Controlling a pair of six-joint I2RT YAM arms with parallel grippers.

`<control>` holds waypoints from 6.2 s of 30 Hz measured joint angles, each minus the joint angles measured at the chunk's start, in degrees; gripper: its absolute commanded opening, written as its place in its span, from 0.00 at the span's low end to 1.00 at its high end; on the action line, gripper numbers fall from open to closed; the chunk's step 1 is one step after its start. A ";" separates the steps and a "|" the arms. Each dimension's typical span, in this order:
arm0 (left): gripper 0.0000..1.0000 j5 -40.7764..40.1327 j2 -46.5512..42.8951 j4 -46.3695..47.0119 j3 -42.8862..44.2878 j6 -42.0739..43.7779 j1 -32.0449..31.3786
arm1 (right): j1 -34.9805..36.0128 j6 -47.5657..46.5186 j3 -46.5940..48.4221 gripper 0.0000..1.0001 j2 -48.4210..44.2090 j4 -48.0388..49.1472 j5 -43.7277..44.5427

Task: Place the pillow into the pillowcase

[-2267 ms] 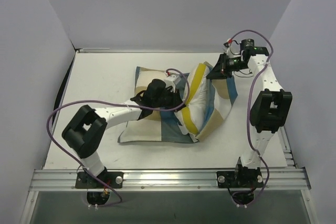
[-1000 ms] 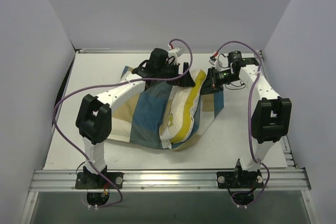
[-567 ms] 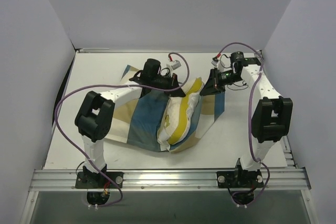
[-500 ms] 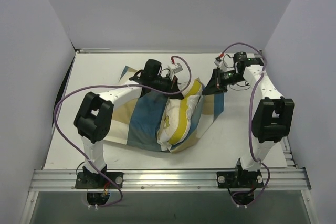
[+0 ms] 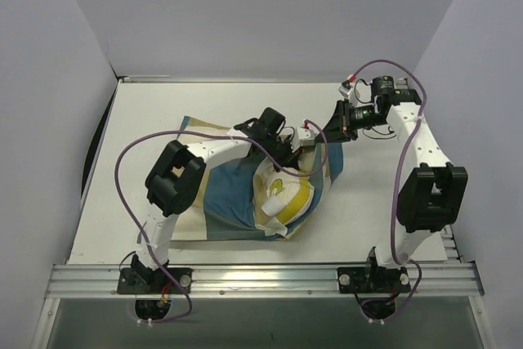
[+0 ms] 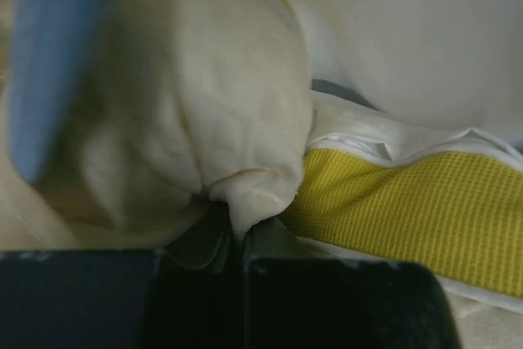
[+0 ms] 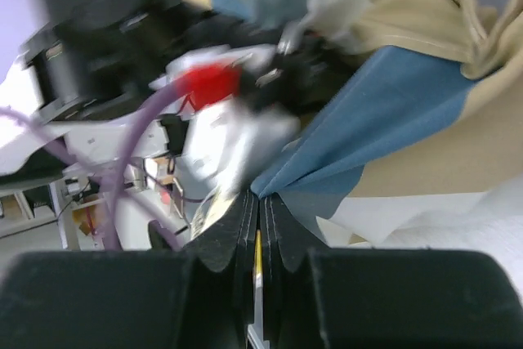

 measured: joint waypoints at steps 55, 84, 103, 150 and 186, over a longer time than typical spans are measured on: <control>0.97 -61.02 -25.53 -5.14 -14.38 -12.76 -34.84 | 5.70 15.98 -1.22 0.00 6.95 13.99 13.35; 0.00 -4.48 -20.74 5.51 -14.36 -39.67 4.85 | -5.99 6.32 -3.26 0.49 0.22 4.52 14.25; 0.00 1.09 -20.26 12.20 -15.98 -46.77 6.49 | 10.23 10.47 -8.04 0.12 10.73 11.17 19.08; 0.14 0.42 -12.96 18.97 -18.32 -45.38 5.20 | 8.79 1.55 -0.96 0.00 2.56 -1.81 -0.59; 0.80 -15.34 -21.86 -4.57 -23.93 -35.89 30.60 | 19.93 0.98 5.97 0.69 19.52 1.18 21.14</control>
